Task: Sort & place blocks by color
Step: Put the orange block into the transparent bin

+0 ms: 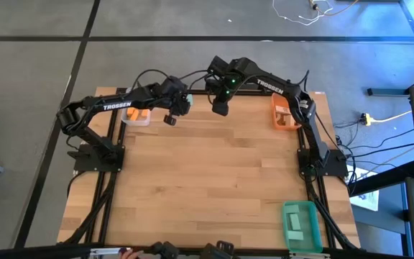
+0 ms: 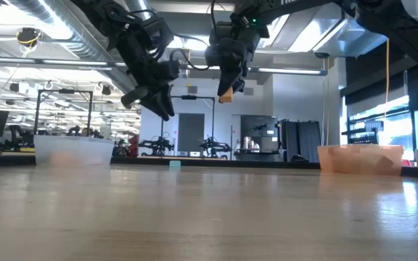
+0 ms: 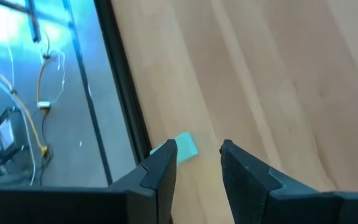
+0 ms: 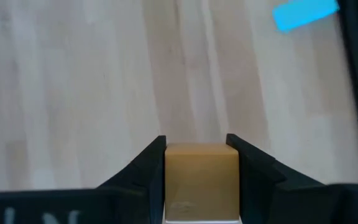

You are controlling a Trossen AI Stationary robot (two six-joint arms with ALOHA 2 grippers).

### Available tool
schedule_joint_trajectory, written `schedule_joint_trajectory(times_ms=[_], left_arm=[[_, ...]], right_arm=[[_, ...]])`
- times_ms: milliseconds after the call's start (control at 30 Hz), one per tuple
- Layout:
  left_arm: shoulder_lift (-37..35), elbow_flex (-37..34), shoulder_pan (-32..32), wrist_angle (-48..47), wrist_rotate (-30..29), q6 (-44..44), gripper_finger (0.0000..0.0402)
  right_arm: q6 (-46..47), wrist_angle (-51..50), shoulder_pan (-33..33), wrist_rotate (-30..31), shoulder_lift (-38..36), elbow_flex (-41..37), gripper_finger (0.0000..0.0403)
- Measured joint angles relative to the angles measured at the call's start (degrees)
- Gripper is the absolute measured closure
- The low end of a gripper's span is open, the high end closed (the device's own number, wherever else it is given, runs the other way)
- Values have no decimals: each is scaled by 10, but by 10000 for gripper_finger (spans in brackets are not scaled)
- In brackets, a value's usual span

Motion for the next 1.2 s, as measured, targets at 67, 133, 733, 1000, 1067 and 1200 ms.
schedule_joint_trajectory(times_ms=[67, 133, 733, 1000, 1067, 1200], left_arm=[[0, 0, 4, 8, 22, 3, 286], [-2, 0, 11, 21, 61, -2, 286], [-90, 0, 27, 33, 286, 15, 286], [-105, 0, 27, 44, 307, 17, 286], [-105, 0, 26, 42, 294, 16, 286], [-105, 0, 26, 42, 249, 15, 286]], right_arm=[[-1, 0, 0, -16, 0, 0, 270], [-3, 0, 0, -28, 0, 0, 270], [-45, -38, 0, -37, -63, 0, 270], [-46, -35, 2, -32, -77, 0, 270], [-50, -36, 4, -32, -77, 0, 270], [-65, -36, 7, -31, -77, 0, 270]])
